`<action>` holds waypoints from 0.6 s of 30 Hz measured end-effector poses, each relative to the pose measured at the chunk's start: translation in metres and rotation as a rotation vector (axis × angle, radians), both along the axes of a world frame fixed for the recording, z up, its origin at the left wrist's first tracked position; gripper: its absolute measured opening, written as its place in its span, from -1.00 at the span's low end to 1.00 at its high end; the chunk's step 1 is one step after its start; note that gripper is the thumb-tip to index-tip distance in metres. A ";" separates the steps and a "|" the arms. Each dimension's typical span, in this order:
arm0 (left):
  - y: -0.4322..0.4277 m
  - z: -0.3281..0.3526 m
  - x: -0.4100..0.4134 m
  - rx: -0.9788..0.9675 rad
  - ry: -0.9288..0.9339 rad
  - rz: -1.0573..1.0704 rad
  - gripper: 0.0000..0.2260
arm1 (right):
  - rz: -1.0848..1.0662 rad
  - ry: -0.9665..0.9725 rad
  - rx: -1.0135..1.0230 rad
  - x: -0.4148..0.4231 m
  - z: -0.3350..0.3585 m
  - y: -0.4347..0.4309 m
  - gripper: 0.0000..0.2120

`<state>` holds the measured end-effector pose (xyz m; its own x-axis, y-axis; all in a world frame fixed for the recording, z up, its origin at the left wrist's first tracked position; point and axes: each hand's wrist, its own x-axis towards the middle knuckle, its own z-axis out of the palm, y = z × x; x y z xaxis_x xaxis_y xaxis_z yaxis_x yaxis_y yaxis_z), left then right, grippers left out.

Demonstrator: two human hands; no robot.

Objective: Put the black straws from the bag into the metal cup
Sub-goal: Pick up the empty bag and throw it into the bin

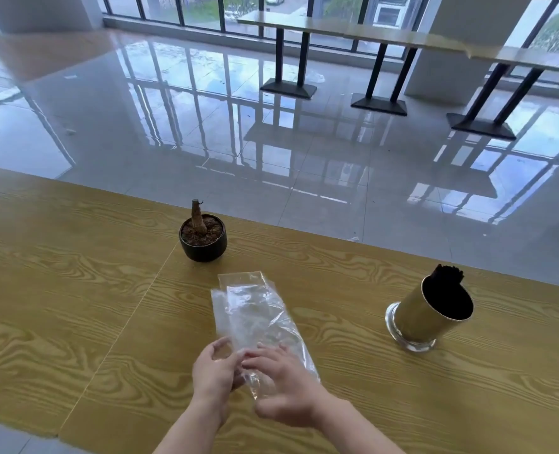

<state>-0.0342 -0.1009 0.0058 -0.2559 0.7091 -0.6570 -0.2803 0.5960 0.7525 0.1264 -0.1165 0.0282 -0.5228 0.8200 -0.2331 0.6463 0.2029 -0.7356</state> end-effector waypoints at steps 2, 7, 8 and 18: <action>0.001 -0.003 -0.004 -0.009 0.026 0.025 -0.66 | -0.199 0.157 -0.009 0.009 0.004 0.000 -0.47; 0.004 -0.015 -0.013 -0.035 -0.009 0.082 -0.78 | -0.879 -0.023 -0.126 0.033 -0.002 0.012 -0.64; 0.004 -0.018 -0.014 -0.039 -0.018 0.089 -0.81 | -0.926 0.000 -0.298 0.037 -0.005 0.015 -0.63; -0.008 -0.013 -0.038 0.055 0.265 -0.033 -0.79 | -0.874 0.101 -0.371 0.026 -0.016 0.034 -0.88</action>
<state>-0.0725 -0.1084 -0.0070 -0.3895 0.7530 -0.5303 -0.0503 0.5575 0.8286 0.1519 -0.0820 0.0126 0.2078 0.8128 -0.5443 0.3889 -0.5792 -0.7164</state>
